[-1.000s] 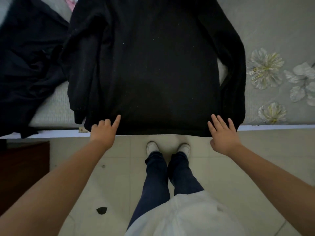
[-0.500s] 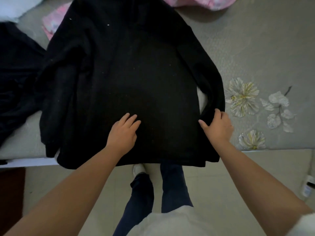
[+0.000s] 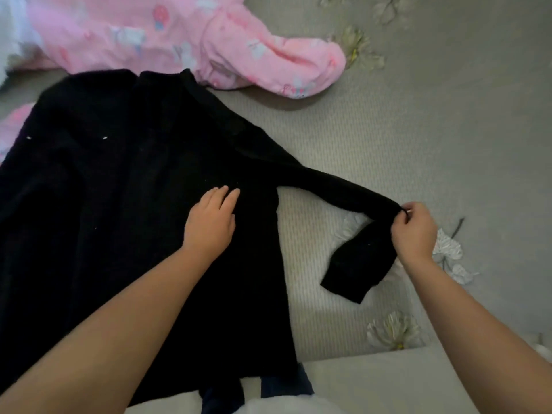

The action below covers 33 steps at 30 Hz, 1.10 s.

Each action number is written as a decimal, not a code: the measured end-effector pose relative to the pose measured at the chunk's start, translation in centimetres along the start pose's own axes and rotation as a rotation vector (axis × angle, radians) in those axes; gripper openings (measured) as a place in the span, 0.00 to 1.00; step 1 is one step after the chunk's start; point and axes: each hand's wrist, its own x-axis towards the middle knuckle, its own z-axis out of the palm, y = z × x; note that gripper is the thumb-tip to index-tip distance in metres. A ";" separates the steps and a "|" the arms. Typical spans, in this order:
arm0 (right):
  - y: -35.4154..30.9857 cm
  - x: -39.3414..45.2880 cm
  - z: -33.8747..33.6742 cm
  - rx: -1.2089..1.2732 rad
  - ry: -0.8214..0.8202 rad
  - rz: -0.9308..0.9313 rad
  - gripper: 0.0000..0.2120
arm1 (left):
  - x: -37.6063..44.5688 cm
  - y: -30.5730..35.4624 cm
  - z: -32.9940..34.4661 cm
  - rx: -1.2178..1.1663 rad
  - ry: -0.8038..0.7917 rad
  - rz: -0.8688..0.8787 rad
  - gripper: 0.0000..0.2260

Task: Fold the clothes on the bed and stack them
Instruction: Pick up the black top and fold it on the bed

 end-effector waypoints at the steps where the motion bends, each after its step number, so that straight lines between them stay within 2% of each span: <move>1: -0.1 1.4 -0.2 -0.012 -0.026 0.005 0.12 | 2.0 0.6 -0.5 0.034 0.018 0.001 0.23; 4: -0.8 2.9 0.7 -0.124 -0.166 -0.166 0.23 | 7.4 1.4 -1.8 0.102 0.038 -0.101 0.26; 6: -0.8 2.9 1.8 -0.245 -0.224 -0.284 0.32 | 10.1 1.1 -2.6 0.061 0.039 -0.206 0.28; 8: -0.6 3.4 2.5 -0.247 -0.219 -0.240 0.35 | 11.6 0.9 -2.8 0.039 0.008 -0.153 0.27; 10: -0.4 4.3 2.7 -0.224 -0.176 -0.163 0.29 | 12.5 1.2 -3.1 -0.005 -0.021 -0.015 0.27; 12: -0.3 5.4 2.3 -0.206 -0.160 -0.160 0.17 | 13.7 2.3 -3.5 -0.154 0.027 0.069 0.27; 14: -0.1 6.0 1.6 -0.148 -0.157 -0.189 0.10 | 15.3 4.0 -3.9 -0.363 0.092 0.069 0.30; 16: -0.1 6.2 0.4 -0.109 -0.181 -0.195 0.10 | 16.2 5.2 -4.3 -0.451 0.086 0.055 0.30; 19: -0.5 5.3 -1.3 -0.111 -0.278 -0.217 0.10 | 14.8 5.1 -3.9 -0.337 0.085 0.005 0.26; 22: -2.2 3.4 -2.0 -0.043 -0.530 -0.152 0.11 | 11.1 2.7 -3.5 -0.148 0.051 -0.079 0.22; 26: -7.0 -0.6 -0.3 0.295 -0.789 0.090 0.13 | 5.4 -3.5 -3.9 0.088 -0.077 -0.175 0.18; 30: -13.4 -6.0 3.0 0.546 -0.920 0.220 0.19 | -0.7 -10.0 -4.6 0.201 -0.188 -0.293 0.18; 33: -19.8 -10.1 5.7 0.774 -0.967 0.311 0.18 | -4.7 -14.5 -5.4 0.199 -0.215 -0.348 0.18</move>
